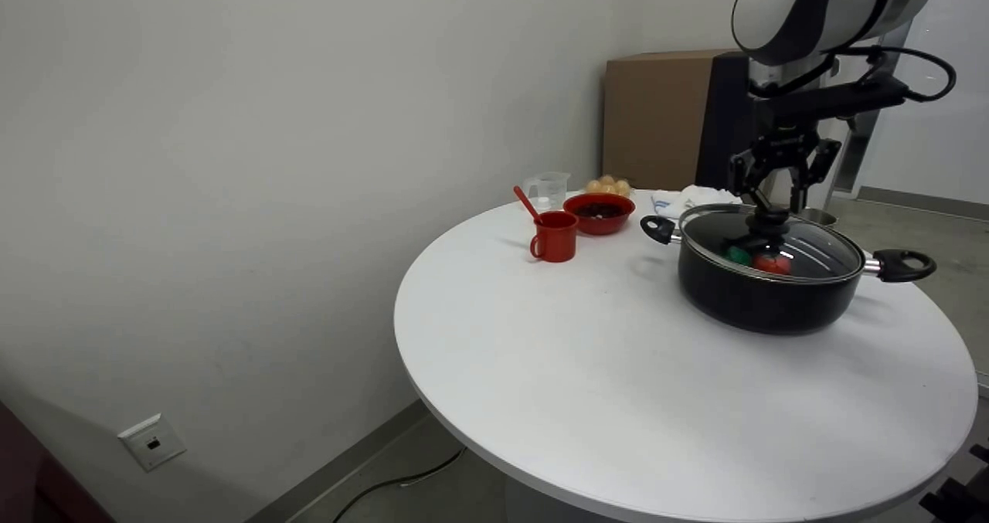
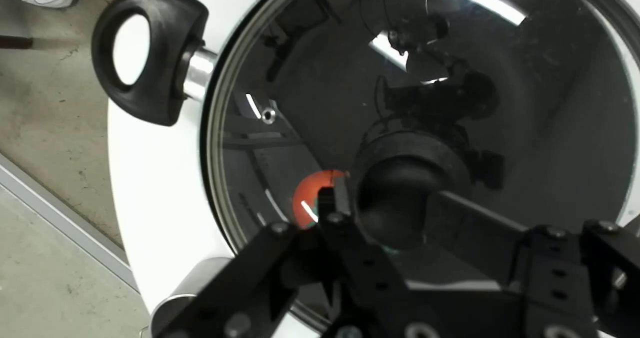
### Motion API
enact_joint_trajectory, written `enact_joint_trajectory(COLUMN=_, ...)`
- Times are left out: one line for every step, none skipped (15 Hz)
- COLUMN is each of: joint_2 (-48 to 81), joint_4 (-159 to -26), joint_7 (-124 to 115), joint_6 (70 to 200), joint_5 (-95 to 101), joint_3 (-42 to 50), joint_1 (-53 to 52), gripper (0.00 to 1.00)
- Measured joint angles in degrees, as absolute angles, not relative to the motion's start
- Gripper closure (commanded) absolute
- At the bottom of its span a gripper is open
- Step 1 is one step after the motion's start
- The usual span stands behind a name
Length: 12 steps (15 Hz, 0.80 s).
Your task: Uncover the pot and place the tomato and broccoli toys inside then cover it up again
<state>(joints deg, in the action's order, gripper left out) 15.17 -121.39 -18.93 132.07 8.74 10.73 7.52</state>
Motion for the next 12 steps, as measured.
enact_joint_trajectory(joint_2=15.25, joint_4=-121.45, joint_7=-18.92, joint_6=132.09, joint_5=8.31, joint_3=10.74, joint_1=7.69, gripper=0.17)
enact_joint_trajectory(joint_2=15.39, joint_4=-121.49, joint_7=-18.91, joint_6=132.11, joint_5=7.89, joint_3=10.75, joint_1=7.90, gripper=0.08)
enact_joint_trajectory(joint_2=15.54, joint_4=-121.52, joint_7=-18.87, joint_6=132.13, joint_5=7.39, joint_3=10.75, joint_1=8.09, gripper=0.01)
enact_joint_trajectory(joint_2=15.68, joint_4=-121.55, joint_7=-18.85, joint_6=132.14, joint_5=6.82, joint_3=10.75, joint_1=8.24, gripper=0.00)
enact_joint_trajectory(joint_2=15.82, joint_4=-121.55, joint_7=-18.84, joint_6=132.16, joint_5=6.29, joint_3=10.76, joint_1=8.37, gripper=0.00)
enact_joint_trajectory(joint_2=15.97, joint_4=-121.56, joint_7=-18.82, joint_6=132.19, joint_5=5.84, joint_3=10.76, joint_1=8.47, gripper=0.00)
enact_joint_trajectory(joint_2=16.20, joint_4=-121.58, joint_7=-18.82, joint_6=132.28, joint_5=5.46, joint_3=10.76, joint_1=8.57, gripper=0.00)
enact_joint_trajectory(joint_2=16.49, joint_4=-121.58, joint_7=-18.79, joint_6=132.53, joint_5=5.03, joint_3=10.76, joint_1=8.67, gripper=0.05)
enact_joint_trajectory(joint_2=16.78, joint_4=-121.59, joint_7=-18.78, joint_6=132.77, joint_5=4.64, joint_3=10.76, joint_1=8.74, gripper=0.28)
enact_joint_trajectory(joint_2=17.05, joint_4=-121.59, joint_7=-18.76, joint_6=133.07, joint_5=4.31, joint_3=10.76, joint_1=8.78, gripper=0.29)
enact_joint_trajectory(joint_2=17.20, joint_4=-121.59, joint_7=-18.72, joint_6=133.39, joint_5=3.88, joint_3=10.76, joint_1=8.80, gripper=0.32)
enact_joint_trajectory(joint_2=17.24, joint_4=-121.59, joint_7=-18.60, joint_6=133.63, joint_5=3.58, joint_3=10.74, joint_1=8.80, gripper=0.39)
